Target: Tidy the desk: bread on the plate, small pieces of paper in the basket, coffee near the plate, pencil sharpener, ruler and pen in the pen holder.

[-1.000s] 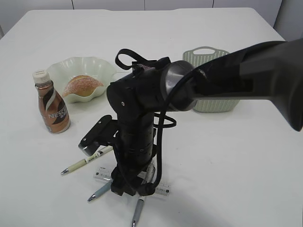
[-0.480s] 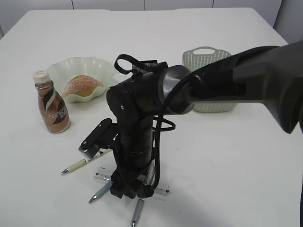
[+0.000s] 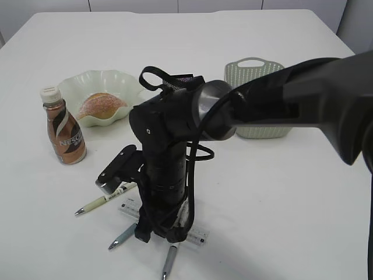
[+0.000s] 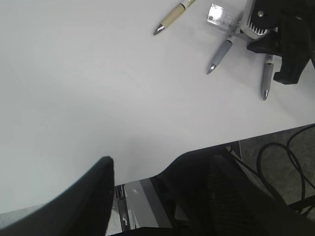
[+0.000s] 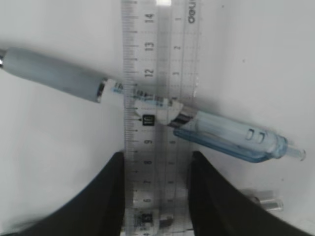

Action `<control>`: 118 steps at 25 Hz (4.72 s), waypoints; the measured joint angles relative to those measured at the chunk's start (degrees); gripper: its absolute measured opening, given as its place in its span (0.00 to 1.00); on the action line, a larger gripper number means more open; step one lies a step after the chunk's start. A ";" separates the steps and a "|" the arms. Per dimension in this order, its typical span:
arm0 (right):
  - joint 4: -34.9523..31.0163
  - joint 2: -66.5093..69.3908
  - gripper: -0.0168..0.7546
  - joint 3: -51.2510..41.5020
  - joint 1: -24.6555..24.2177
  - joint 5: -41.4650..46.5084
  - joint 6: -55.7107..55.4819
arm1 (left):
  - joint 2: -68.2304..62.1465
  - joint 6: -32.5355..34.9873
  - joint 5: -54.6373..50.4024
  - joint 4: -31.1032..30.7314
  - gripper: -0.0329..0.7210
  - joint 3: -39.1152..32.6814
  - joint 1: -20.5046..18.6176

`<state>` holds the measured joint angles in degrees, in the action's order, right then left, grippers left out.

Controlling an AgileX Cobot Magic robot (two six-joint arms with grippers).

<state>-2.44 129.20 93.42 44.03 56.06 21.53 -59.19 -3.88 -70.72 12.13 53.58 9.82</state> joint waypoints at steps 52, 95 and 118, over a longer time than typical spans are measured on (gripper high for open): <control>-2.92 -27.18 0.37 -16.33 -7.23 -50.72 -11.17 | 0.00 0.09 0.00 0.00 0.64 0.00 0.00; -9.68 1.20 0.37 -2.17 -17.47 -83.88 -5.52 | 0.00 0.09 -0.08 -4.66 0.64 0.00 0.00; -11.61 2.19 0.51 -2.17 -17.47 -84.15 -5.52 | 0.00 0.09 -0.08 -4.66 0.64 0.00 0.00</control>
<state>-14.05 131.39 91.25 26.56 -28.08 16.01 -59.19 -3.79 -70.80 7.47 53.58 9.82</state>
